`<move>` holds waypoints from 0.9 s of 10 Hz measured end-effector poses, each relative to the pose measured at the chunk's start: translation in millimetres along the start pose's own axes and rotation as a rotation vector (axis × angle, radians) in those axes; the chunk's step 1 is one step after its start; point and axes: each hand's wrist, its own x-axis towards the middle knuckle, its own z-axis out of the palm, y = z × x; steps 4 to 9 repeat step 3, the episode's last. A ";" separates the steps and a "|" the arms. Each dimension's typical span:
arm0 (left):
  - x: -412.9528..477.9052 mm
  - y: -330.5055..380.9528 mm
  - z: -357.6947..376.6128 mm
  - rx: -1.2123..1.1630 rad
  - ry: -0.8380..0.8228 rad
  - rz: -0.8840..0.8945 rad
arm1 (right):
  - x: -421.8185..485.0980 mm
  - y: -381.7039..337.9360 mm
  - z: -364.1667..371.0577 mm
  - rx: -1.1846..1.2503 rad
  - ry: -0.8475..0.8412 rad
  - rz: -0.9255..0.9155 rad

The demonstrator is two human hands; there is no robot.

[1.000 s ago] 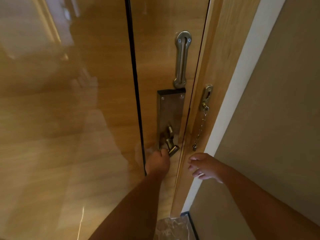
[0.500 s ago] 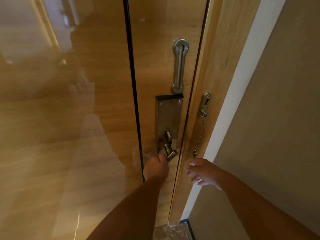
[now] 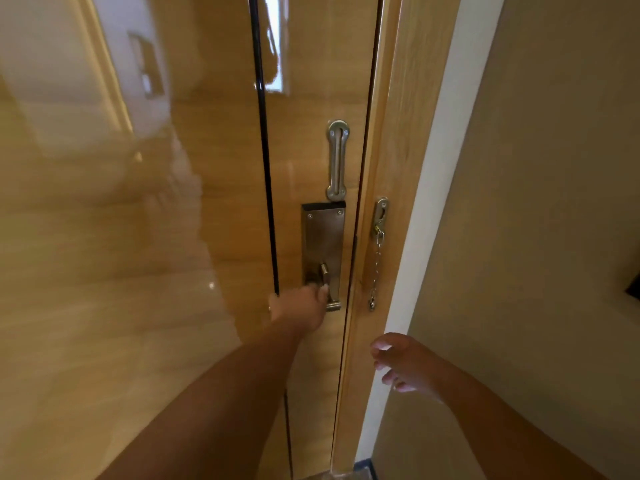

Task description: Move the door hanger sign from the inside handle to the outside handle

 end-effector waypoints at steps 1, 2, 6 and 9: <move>-35.6 16.6 -21.5 0.002 0.118 0.136 | -27.0 -0.1 5.3 -0.011 0.005 -0.040; -76.2 17.7 -23.0 -0.003 0.119 0.162 | -48.6 7.9 18.4 -0.028 -0.002 -0.102; -111.7 17.5 -38.3 -0.061 0.076 0.100 | -76.3 7.8 26.9 -0.104 0.036 -0.189; -111.7 17.5 -38.3 -0.061 0.076 0.100 | -76.3 7.8 26.9 -0.104 0.036 -0.189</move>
